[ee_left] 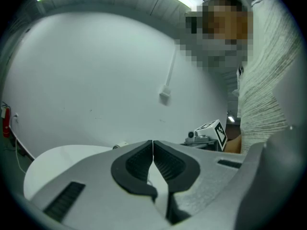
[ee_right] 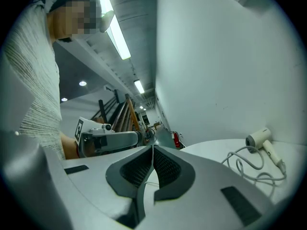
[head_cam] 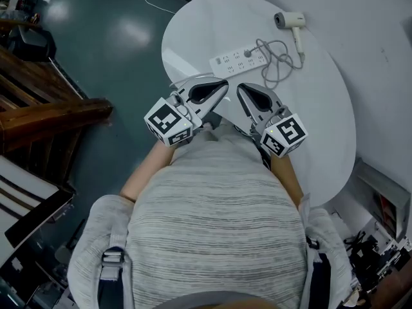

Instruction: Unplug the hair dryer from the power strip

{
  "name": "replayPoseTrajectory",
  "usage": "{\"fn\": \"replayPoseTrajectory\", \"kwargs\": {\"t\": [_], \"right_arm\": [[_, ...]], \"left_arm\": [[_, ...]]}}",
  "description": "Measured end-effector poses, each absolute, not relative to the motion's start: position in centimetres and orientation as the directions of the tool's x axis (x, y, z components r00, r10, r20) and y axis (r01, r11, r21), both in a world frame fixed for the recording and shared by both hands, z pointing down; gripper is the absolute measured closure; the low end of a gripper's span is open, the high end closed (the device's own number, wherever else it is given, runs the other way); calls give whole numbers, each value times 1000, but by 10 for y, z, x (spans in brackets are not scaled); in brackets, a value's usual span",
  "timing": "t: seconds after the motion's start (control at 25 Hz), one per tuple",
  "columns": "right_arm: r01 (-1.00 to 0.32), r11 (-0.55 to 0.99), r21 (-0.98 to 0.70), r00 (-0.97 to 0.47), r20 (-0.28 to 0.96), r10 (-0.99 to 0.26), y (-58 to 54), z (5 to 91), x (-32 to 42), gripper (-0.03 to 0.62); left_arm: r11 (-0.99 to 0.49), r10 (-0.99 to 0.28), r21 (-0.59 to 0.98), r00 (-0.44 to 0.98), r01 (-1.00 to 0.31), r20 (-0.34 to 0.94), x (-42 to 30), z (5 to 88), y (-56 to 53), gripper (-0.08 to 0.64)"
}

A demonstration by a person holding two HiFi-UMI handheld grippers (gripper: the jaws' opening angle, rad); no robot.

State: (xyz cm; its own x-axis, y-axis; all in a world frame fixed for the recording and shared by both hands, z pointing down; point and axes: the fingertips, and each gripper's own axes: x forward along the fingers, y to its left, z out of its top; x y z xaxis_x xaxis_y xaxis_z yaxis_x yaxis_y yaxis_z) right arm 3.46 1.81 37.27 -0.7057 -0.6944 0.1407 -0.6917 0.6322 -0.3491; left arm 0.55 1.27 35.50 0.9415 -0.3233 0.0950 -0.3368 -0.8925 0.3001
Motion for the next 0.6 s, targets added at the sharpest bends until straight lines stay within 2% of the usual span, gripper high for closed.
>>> {"fn": "replayPoseTrajectory", "kwargs": {"t": [0.6], "right_arm": [[-685, 630, -367, -713, 155, -684, 5, 389, 54, 566]], "left_arm": [[-908, -298, 262, 944, -326, 142, 28, 372, -5, 551]]}}
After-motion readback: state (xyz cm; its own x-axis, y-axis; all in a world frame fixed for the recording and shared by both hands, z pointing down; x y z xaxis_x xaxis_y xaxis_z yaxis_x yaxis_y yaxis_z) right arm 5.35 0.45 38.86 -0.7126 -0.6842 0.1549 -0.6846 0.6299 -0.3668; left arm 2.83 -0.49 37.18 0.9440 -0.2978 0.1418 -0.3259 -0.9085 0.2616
